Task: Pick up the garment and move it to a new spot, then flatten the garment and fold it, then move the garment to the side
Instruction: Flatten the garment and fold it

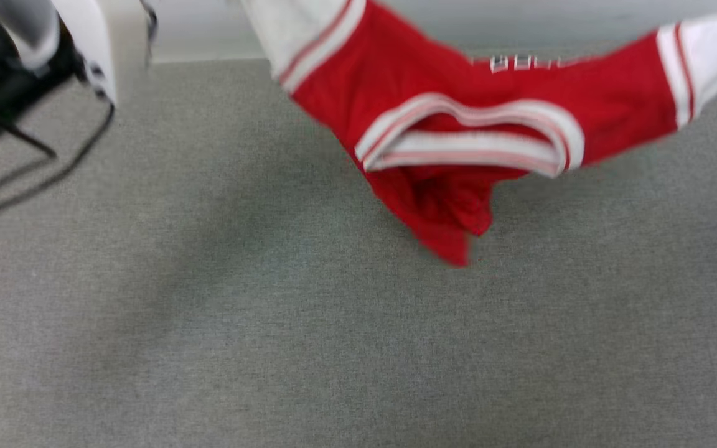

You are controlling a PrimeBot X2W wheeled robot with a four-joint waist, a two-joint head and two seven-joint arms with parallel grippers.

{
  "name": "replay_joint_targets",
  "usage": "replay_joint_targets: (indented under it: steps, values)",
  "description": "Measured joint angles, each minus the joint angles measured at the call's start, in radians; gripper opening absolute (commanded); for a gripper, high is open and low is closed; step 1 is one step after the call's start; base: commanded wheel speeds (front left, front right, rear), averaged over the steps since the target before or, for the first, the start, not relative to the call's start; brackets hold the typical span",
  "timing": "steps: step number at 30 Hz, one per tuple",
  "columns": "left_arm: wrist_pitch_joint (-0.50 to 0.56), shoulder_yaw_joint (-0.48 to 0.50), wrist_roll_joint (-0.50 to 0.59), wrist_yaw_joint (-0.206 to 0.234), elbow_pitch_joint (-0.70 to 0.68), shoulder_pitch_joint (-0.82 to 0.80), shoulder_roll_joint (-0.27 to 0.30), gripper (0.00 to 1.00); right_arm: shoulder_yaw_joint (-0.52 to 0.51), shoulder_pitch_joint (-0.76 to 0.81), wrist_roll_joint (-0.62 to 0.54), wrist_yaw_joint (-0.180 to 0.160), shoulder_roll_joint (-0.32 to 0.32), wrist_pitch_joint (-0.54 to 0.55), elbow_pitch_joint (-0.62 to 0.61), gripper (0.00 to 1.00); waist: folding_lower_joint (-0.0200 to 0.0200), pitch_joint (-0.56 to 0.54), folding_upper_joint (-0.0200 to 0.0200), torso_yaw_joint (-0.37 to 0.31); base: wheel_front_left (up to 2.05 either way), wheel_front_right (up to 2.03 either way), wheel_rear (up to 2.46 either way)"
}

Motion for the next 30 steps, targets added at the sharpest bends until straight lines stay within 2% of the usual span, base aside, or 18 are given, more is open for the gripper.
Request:
replay_joint_targets:
  steps: [3, 9, 18, 22, 30]
  values:
    - [-0.017, 0.027, 0.034, 0.001, 0.050, -0.086, -0.035, 0.00, 0.000, -0.134, -0.045, 0.000, 0.024, 0.007, 0.042, 0.00, 0.0000, 0.023, 0.0000, 0.001, 0.00, 0.00, 0.00]
    - [-0.061, 0.061, 0.100, 0.000, 0.199, -0.249, -0.113, 0.00, 0.077, -0.387, -0.128, 0.000, 0.085, -0.003, 0.173, 0.00, 0.0001, 0.087, 0.0000, 0.005, 0.00, 0.00, 0.00]
    - [-0.164, 0.102, 0.161, -0.021, 0.434, -0.458, -0.205, 0.00, 0.183, -0.742, -0.264, 0.000, 0.203, -0.170, 0.392, 0.00, 0.0001, 0.196, 0.0000, 0.008, 0.00, 0.00, 0.00]
    - [-0.212, 0.118, 0.188, -0.003, 0.509, -0.513, -0.222, 0.00, 0.219, -0.846, -0.309, 0.000, 0.256, -0.269, 0.497, 0.00, 0.0001, 0.236, 0.0000, 0.007, 0.00, 0.00, 0.00]
    - [-0.259, 0.121, 0.176, -0.019, 0.603, -0.518, -0.241, 0.00, 0.279, -0.917, -0.345, 0.000, 0.324, -0.369, 0.654, 0.00, 0.0002, 0.297, 0.0000, 0.013, 0.00, 0.00, 0.00]
